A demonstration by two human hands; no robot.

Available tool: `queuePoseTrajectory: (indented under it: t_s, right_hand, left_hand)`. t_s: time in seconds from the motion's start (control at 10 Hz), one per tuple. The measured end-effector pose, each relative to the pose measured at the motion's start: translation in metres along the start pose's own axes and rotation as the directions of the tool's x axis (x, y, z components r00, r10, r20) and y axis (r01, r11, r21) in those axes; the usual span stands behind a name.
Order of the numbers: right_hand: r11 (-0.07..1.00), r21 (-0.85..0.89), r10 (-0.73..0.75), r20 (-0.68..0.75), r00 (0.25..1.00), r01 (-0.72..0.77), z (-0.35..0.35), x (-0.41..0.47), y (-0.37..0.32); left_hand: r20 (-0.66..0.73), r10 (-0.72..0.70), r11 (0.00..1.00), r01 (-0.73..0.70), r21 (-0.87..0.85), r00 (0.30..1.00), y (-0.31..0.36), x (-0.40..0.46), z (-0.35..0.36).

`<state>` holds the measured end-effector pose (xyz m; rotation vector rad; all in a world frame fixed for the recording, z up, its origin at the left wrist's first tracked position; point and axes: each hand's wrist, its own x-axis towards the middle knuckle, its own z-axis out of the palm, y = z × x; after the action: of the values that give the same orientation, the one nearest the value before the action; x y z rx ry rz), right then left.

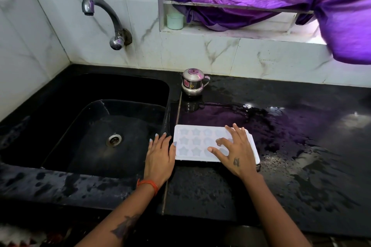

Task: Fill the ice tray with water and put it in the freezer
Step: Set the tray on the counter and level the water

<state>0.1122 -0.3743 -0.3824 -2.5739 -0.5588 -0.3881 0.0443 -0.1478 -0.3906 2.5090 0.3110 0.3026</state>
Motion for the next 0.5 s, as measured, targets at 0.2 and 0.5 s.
queuePoseTrajectory:
  t_s: [0.2, 0.5]
  right_hand:
    - [1.0, -0.003, -0.01, -0.022, 1.0, 0.01, 0.003, -0.0016, 0.0029]
    - [0.998, -0.061, -0.012, -0.054, 0.998, 0.008, 0.0058, -0.002, 0.005]
  left_hand:
    - [-0.005, 0.001, 1.0, -0.001, -0.006, 1.0, -0.0005, -0.0006, 0.0004]
    - [-0.014, 0.006, 1.0, -0.006, 0.0, 1.0, -0.0013, -0.0008, 0.0011]
